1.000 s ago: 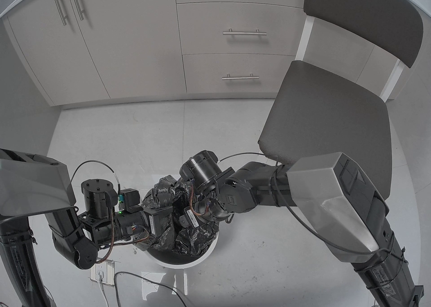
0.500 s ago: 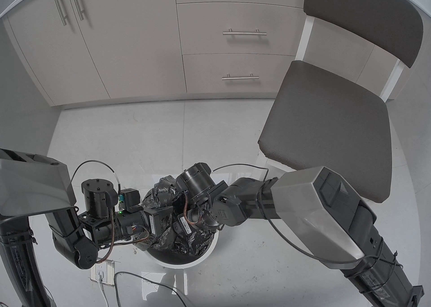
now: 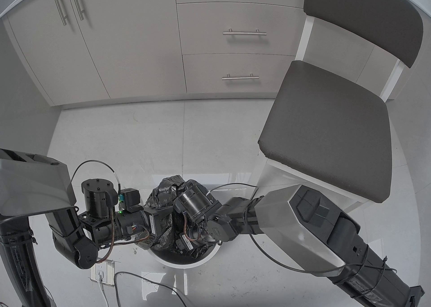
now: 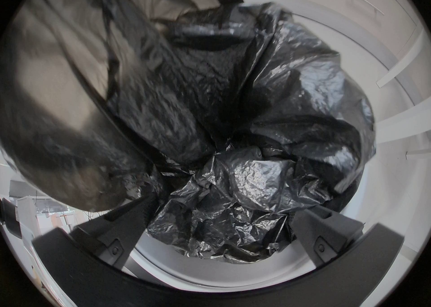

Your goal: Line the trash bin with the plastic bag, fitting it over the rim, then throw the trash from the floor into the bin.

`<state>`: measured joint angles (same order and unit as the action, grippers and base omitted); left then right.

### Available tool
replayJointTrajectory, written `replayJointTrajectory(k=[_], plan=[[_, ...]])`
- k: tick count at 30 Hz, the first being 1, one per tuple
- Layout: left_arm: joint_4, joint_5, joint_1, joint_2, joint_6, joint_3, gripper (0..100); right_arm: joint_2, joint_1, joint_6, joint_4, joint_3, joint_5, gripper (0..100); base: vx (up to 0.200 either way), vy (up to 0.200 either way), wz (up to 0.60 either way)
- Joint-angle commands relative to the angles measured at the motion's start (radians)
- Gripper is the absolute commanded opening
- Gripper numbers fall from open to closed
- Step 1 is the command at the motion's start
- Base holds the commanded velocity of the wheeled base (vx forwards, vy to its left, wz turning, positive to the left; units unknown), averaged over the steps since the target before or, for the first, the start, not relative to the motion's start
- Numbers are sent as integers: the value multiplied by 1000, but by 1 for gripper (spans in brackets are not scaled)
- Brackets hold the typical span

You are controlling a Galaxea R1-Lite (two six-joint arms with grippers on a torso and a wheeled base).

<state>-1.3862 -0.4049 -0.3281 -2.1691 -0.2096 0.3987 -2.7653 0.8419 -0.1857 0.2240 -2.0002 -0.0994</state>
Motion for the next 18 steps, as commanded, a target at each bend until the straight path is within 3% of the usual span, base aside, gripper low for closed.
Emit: replayJointTrajectory(k=[1, 12, 18], plan=[[-1, 0, 0, 0, -1, 0, 0, -39, 0, 0, 3, 0, 0, 100, 0, 0, 0], [-16, 1, 0, 3, -1, -8, 0, -2, 19, 0, 17, 0, -5, 100, 0, 0, 0], [-27, 1, -6, 2, -1, -6, 0, 81, 25, 3, 136, 0, -16, 100, 0, 0, 0]])
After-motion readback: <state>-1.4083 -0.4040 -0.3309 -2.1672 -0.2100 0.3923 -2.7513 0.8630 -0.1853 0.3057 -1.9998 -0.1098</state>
